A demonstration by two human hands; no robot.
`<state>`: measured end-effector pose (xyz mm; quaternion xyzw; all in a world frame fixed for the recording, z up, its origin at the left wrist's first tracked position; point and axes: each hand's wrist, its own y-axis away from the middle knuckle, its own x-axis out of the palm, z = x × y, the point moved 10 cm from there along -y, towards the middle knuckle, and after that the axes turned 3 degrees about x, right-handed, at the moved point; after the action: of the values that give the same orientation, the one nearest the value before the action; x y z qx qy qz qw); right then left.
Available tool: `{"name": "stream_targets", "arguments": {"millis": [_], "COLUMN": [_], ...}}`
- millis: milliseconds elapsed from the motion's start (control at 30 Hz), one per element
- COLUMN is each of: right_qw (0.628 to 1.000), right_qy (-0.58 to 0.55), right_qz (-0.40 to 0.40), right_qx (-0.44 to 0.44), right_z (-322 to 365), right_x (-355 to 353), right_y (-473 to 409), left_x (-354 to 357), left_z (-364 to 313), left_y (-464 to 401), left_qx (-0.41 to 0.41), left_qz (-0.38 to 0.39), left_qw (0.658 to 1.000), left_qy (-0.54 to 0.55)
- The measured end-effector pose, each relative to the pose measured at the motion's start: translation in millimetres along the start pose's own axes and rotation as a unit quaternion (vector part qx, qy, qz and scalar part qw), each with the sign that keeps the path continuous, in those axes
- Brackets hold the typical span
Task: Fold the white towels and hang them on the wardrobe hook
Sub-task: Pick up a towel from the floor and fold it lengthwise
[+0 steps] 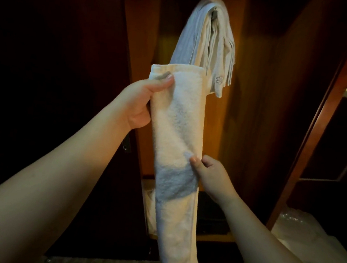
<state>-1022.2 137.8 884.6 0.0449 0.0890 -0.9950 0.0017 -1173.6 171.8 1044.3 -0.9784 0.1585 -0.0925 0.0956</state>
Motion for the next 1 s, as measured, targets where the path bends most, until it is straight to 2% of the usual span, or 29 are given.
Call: {"name": "stream_targets", "arguments": {"millis": [267, 367, 433, 500, 567, 633, 800, 1000], "right_qw": [0.981, 0.984, 0.993, 0.999, 0.976, 0.949, 0.942, 0.93], "right_qy": [0.086, 0.045, 0.022, 0.002, -0.04, -0.026, -0.043, -0.158], "right_qz": [-0.107, -0.127, -0.096, 0.004, 0.134, 0.218, 0.238, 0.253], "right_qx": [-0.14, -0.118, -0.067, 0.042, 0.169, 0.225, 0.234, 0.215], "right_z": [32.8, 34.6, 20.1, -12.6, -50.4, -73.5, -82.5, -44.9], "right_x": [-1.6, -11.6, -14.4, -5.1, 10.8, 19.2, 20.0, 18.9], "right_y": [21.9, 18.8, 7.6, -5.9, -1.4, 9.3, 19.8, 32.9], "left_x": [-9.1, -12.3, -15.1, -20.3, -27.1, -32.8, -47.4, -60.5], "left_z": [-12.6, -10.8, -5.5, 1.4, 8.8, 15.8, 40.3, 68.8], "left_y": [-7.0, -12.2, -17.6, -25.3, -34.4, -44.5, -65.2, -72.4], "left_qx": [0.001, -0.009, -0.022, -0.039, -0.057, -0.075, -0.121, -0.154], "left_qz": [-0.037, -0.064, -0.091, -0.128, -0.162, -0.183, -0.211, -0.215], "left_qw": [0.999, 0.997, 0.995, 0.99, 0.984, 0.979, 0.97, 0.964], "left_qy": [0.017, 0.035, 0.044, 0.048, 0.051, 0.04, 0.015, -0.013]}}
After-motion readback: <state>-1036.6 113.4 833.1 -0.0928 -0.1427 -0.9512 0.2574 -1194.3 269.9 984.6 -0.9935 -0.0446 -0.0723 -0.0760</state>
